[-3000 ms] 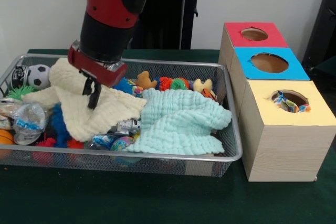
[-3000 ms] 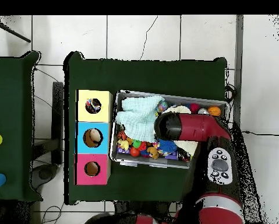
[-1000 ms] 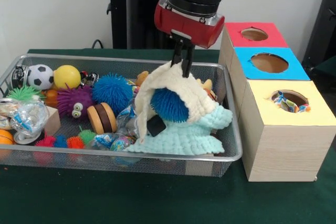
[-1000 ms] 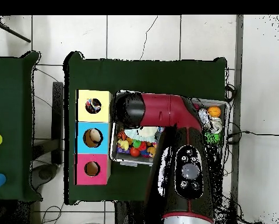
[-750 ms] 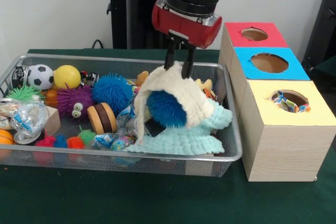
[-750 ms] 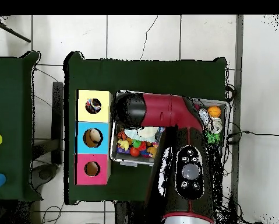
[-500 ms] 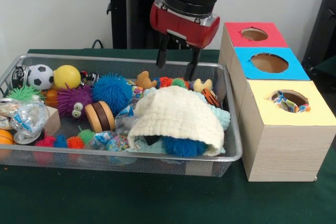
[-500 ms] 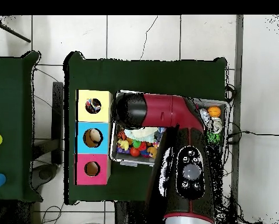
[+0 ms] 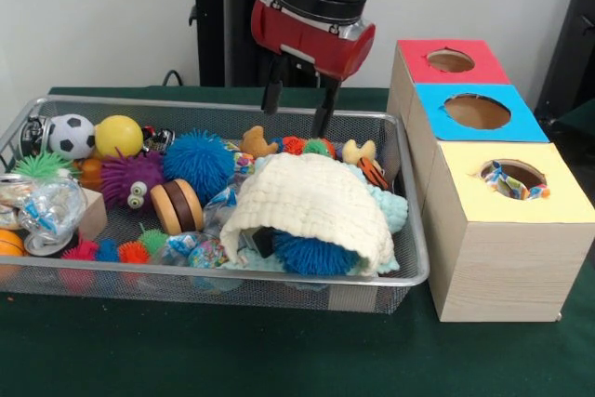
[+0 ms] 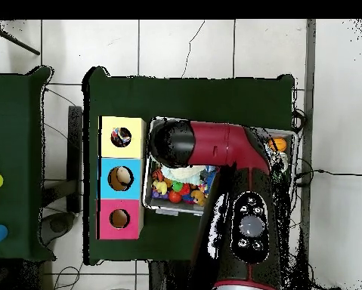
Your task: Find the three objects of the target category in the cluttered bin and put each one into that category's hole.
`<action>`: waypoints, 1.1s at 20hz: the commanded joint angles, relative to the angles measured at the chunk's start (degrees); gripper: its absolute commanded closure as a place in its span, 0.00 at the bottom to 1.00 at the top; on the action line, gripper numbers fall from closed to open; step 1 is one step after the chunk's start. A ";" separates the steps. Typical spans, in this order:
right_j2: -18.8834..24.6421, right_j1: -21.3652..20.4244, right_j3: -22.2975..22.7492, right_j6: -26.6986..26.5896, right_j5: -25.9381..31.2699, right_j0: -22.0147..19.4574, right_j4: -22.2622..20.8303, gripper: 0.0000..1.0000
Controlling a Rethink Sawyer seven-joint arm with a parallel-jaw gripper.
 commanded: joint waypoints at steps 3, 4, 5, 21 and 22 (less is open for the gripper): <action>1.31 -1.56 -11.31 -2.26 19.52 -0.11 -0.93 0.00; 1.64 -1.12 -13.36 -3.41 21.29 -0.52 -1.37 0.00; 1.83 -1.00 -14.14 -3.75 21.70 -0.70 -1.59 0.00; 2.00 4.08 -17.19 -4.45 15.23 -2.13 -5.28 0.00; 2.03 4.49 -17.20 -4.86 14.20 -2.46 -5.81 0.00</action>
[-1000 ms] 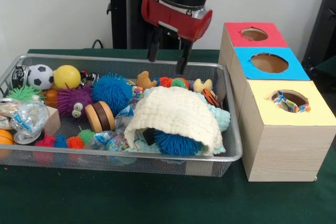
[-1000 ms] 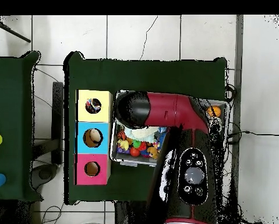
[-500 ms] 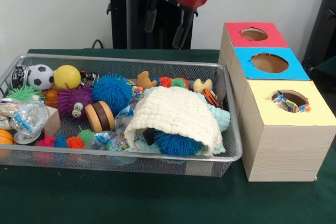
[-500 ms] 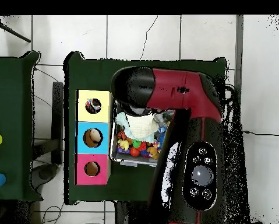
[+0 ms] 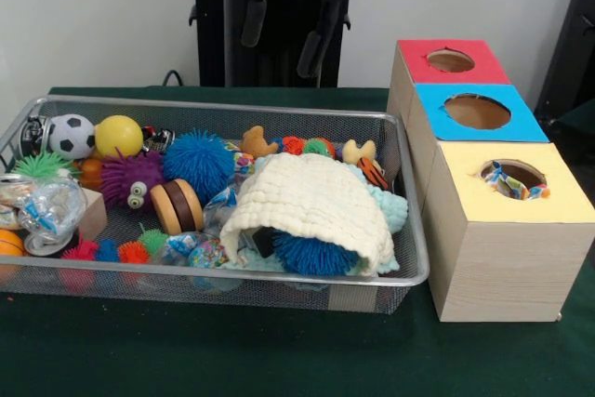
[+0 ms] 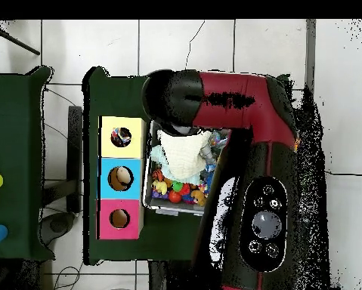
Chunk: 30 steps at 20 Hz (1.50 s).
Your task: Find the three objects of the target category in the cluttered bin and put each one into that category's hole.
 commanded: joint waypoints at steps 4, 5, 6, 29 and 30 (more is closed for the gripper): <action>2.26 5.49 0.27 -5.81 -5.96 -3.59 -6.41 0.00; 2.40 5.51 0.16 -6.07 -5.82 -3.81 -6.57 0.00; 2.62 5.54 0.17 -6.83 -5.75 -4.32 -6.77 0.00; 3.81 11.23 3.22 -3.65 -16.24 -8.27 -9.53 0.00; 3.83 11.35 3.14 -3.53 -16.32 -8.23 -9.47 0.00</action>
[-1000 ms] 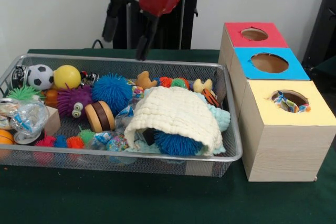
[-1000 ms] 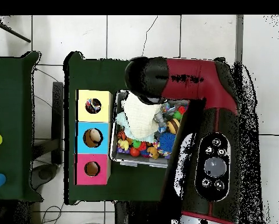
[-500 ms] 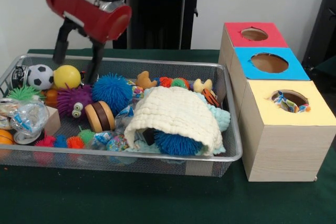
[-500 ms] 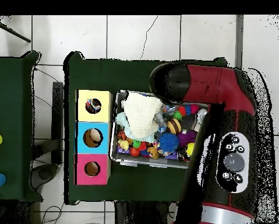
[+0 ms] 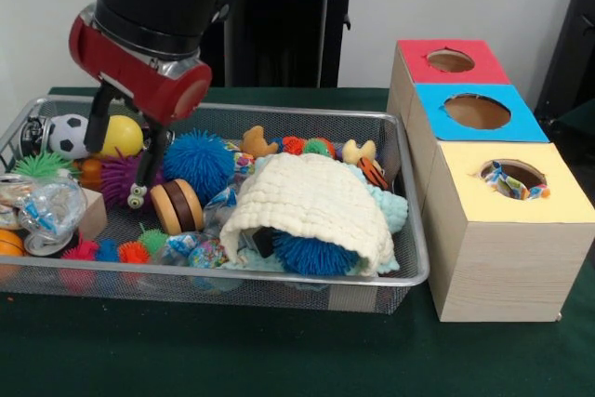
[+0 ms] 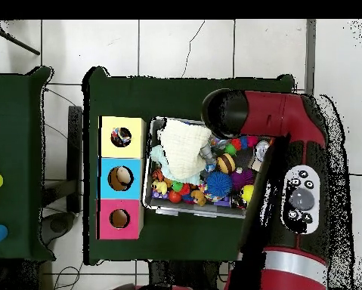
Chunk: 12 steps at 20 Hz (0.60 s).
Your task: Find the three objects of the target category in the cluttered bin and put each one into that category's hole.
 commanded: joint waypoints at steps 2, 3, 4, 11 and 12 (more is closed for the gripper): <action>3.91 3.06 4.10 -3.57 -3.44 -0.84 -1.83 0.00; 3.93 2.96 4.45 -3.49 -3.65 -0.82 -1.72 0.00; 3.96 3.17 4.20 -3.53 -3.57 -0.83 -1.65 0.00; 3.21 3.54 3.47 -1.93 -3.67 0.40 -1.61 0.00; 3.52 3.36 3.60 -1.72 -3.05 0.59 -1.02 0.00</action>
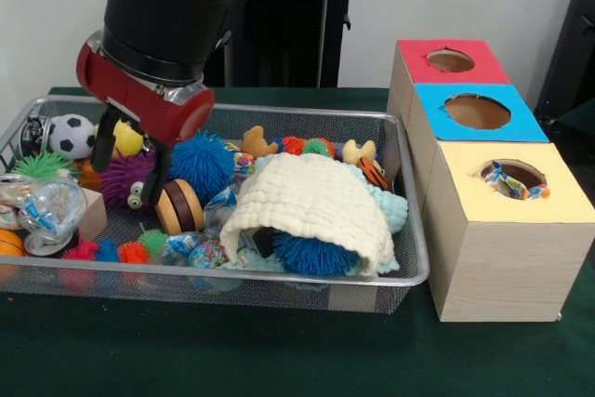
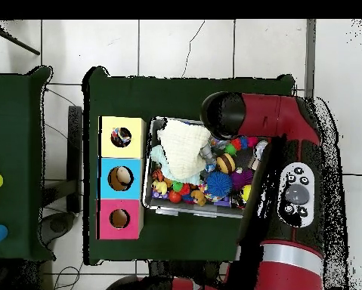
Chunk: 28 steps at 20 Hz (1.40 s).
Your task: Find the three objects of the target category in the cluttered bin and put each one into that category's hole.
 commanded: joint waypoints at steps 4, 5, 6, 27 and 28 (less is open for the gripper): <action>5.37 0.07 5.43 -0.73 -0.79 0.73 1.80 0.00; 5.17 -0.26 5.50 -0.60 -0.33 0.98 1.86 0.00; 4.82 -0.49 5.19 -0.38 0.28 1.38 1.77 0.00; 2.24 2.02 1.63 -0.23 -1.73 1.67 -1.07 0.00; 2.01 2.30 1.22 -0.05 -1.95 1.77 -1.38 0.00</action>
